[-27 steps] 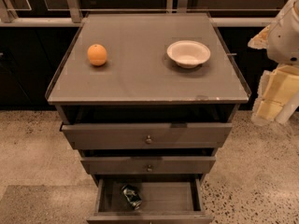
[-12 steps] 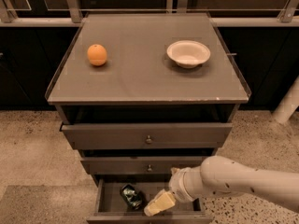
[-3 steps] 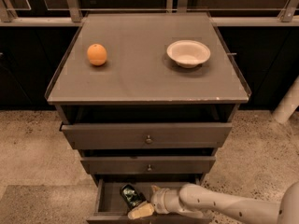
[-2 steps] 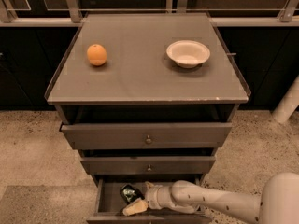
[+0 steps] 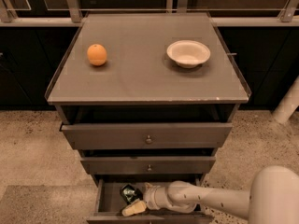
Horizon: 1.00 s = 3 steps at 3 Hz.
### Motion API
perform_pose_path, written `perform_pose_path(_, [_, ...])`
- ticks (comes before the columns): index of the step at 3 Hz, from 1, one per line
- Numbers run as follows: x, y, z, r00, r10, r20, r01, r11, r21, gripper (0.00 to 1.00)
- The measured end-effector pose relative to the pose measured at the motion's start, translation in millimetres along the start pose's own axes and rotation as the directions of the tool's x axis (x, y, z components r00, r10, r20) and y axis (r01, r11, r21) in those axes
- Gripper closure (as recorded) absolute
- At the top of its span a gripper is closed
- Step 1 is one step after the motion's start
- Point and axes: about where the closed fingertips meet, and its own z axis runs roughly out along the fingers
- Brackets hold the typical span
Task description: Pick green can from bottom drawer and place on counter
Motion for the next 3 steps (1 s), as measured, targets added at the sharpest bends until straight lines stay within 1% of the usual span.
perform_pose_path(1, [6, -23, 29, 0.999, -0.029, -0.021, 0.031, 0.9979, 0.057, 0.00])
perform_pose_path(2, [9, -47, 60, 0.999, -0.040, -0.025, 0.043, 0.9917, 0.121, 0.00])
perform_pose_path(3, [6, -49, 64, 0.999, -0.043, -0.023, 0.046, 0.9905, 0.130, 0.00])
